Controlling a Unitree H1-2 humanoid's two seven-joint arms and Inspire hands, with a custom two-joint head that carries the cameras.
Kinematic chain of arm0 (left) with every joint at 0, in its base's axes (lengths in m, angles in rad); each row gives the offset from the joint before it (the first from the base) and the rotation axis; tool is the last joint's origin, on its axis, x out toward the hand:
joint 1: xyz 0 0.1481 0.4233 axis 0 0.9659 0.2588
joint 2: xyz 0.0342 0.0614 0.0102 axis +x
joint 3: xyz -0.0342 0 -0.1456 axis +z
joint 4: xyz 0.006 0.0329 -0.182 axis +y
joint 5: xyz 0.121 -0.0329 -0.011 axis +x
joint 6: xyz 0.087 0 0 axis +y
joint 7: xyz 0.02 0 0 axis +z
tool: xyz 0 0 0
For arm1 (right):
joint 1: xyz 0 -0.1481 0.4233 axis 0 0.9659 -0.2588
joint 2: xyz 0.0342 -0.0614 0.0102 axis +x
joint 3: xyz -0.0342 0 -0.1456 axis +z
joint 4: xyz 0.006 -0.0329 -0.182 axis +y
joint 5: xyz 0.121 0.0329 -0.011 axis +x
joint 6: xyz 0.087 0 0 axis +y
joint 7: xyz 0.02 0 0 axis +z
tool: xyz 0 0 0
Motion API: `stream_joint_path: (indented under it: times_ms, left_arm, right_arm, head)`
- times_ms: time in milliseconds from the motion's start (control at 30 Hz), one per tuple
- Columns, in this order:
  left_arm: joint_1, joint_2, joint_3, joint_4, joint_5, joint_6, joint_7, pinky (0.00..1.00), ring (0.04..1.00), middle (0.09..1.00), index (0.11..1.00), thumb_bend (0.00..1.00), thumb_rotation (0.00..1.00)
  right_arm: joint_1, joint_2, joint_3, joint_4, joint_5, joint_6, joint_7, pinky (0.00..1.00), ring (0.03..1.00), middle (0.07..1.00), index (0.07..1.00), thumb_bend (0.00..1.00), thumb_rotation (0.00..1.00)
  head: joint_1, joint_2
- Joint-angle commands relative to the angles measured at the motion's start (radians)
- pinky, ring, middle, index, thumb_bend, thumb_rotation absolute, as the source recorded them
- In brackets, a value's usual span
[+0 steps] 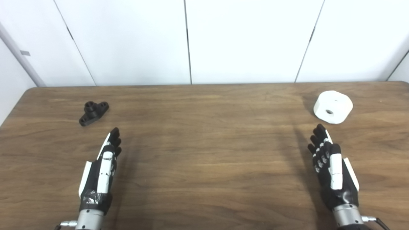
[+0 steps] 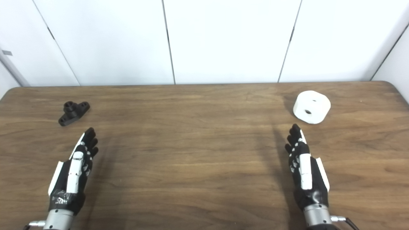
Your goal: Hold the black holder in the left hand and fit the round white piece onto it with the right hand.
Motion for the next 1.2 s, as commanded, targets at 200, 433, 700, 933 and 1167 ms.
stream_joint_path:
  times_ms: [200,433,700,933,1167]
  left_arm:
    - [0.001,-0.023,-0.043,-0.005,0.061,-0.052,0.023,1.00,1.000,1.000,0.997,0.31,1.00]
    - [0.001,-0.042,-0.075,0.023,0.102,-0.072,0.046,1.00,1.000,1.000,0.990,0.37,0.96]
    - [0.000,-0.048,-0.096,0.069,0.125,-0.120,0.075,1.00,1.000,1.000,0.978,0.39,0.92]
    - [0.002,-0.039,-0.103,0.087,0.145,-0.147,0.090,1.00,1.000,1.000,0.974,0.37,0.95]
    - [0.009,-0.037,-0.099,0.080,0.148,-0.149,0.093,1.00,1.000,1.000,0.976,0.41,0.87]
  right_arm:
    - [0.021,-0.053,-0.025,0.028,0.024,-0.082,0.043,1.00,1.000,1.000,1.000,0.60,1.00]
    - [0.016,-0.073,-0.024,0.069,0.040,-0.111,0.067,1.00,1.000,1.000,1.000,0.63,1.00]
    - [-0.002,-0.055,-0.037,0.152,0.027,-0.200,0.047,1.00,0.945,0.948,0.945,0.66,0.96]
    - [-0.004,-0.056,-0.032,0.183,0.030,-0.250,0.054,0.95,0.914,0.921,0.913,0.65,0.94]
    - [-0.003,-0.057,-0.025,0.184,0.026,-0.266,0.054,0.93,0.912,0.921,0.915,0.67,0.93]
  head:
    - [0.118,-0.068]
    - [0.193,-0.137]
    - [0.197,-0.179]
    - [0.176,-0.190]
    - [0.155,-0.184]
